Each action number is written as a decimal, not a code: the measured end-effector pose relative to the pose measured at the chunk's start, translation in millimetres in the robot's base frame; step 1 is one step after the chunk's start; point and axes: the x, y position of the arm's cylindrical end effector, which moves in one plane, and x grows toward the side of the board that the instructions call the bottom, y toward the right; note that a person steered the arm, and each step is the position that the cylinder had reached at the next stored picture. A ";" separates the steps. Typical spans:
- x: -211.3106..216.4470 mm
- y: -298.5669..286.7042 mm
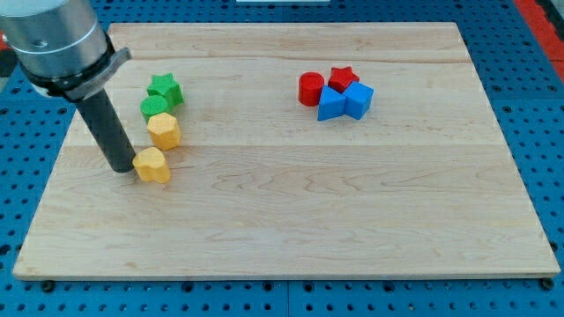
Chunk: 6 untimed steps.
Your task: Push the yellow hexagon below the green circle
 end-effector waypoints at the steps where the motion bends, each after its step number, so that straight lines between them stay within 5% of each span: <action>1: 1.4 9.7; 3: 37.9 10.8; 4: 45.4 71.4; 5: 26.5 124.2; 6: -51.5 133.3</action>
